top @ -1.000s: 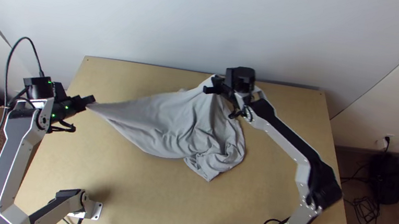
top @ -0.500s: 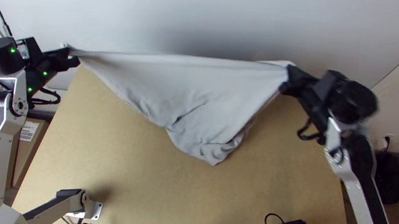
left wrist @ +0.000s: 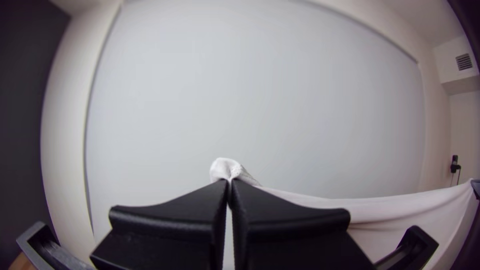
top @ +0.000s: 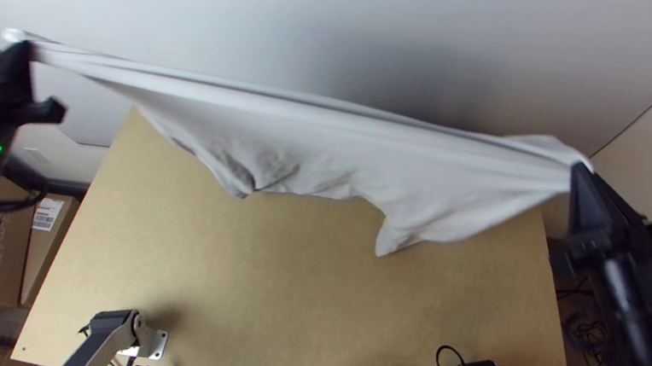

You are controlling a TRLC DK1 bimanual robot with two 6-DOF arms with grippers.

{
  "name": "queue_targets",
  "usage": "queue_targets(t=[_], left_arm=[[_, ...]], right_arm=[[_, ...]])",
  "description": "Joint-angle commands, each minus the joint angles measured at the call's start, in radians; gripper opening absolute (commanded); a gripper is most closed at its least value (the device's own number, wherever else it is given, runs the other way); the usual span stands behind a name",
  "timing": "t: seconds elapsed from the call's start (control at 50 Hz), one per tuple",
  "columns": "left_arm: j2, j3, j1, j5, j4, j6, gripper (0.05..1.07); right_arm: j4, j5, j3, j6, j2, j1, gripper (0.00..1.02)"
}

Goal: Fold the t-shirt

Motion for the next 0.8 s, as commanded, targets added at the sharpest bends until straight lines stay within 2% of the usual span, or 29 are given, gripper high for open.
queue_targets(t=[0.0, 0.24, 0.38, 0.48, 0.6, 0.7, 0.78], left_arm=[[-0.139, -0.007, 0.087, -0.069, 0.064, 0.022, 0.08], [-0.332, -0.049, 0.110, -0.114, 0.093, 0.019, 0.08], [-0.321, -0.017, 0.082, -0.112, -0.036, -0.033, 0.08], [-0.277, -0.003, 0.010, -0.096, -0.201, -0.096, 0.08], [-0.228, -0.089, -0.157, -0.088, -0.413, -0.150, 0.08], [-0.236, -0.305, -0.237, -0.074, -0.448, -0.154, 0.08], [-0.243, -0.452, -0.241, -0.040, -0.412, -0.136, 0.08]], right_arm=[[-0.022, 0.062, 0.036, -0.034, -0.131, -0.043, 0.02], [-0.115, 0.050, 0.105, -0.056, -0.243, -0.103, 0.02], [-0.119, 0.048, 0.133, -0.053, -0.214, -0.106, 0.02], [-0.120, 0.043, 0.111, -0.013, -0.179, -0.104, 0.02], [-0.123, 0.043, 0.004, 0.059, -0.150, -0.101, 0.02], [-0.099, 0.043, -0.159, 0.099, -0.143, -0.092, 0.02], [-0.051, 0.043, -0.300, 0.118, -0.140, -0.067, 0.02]])
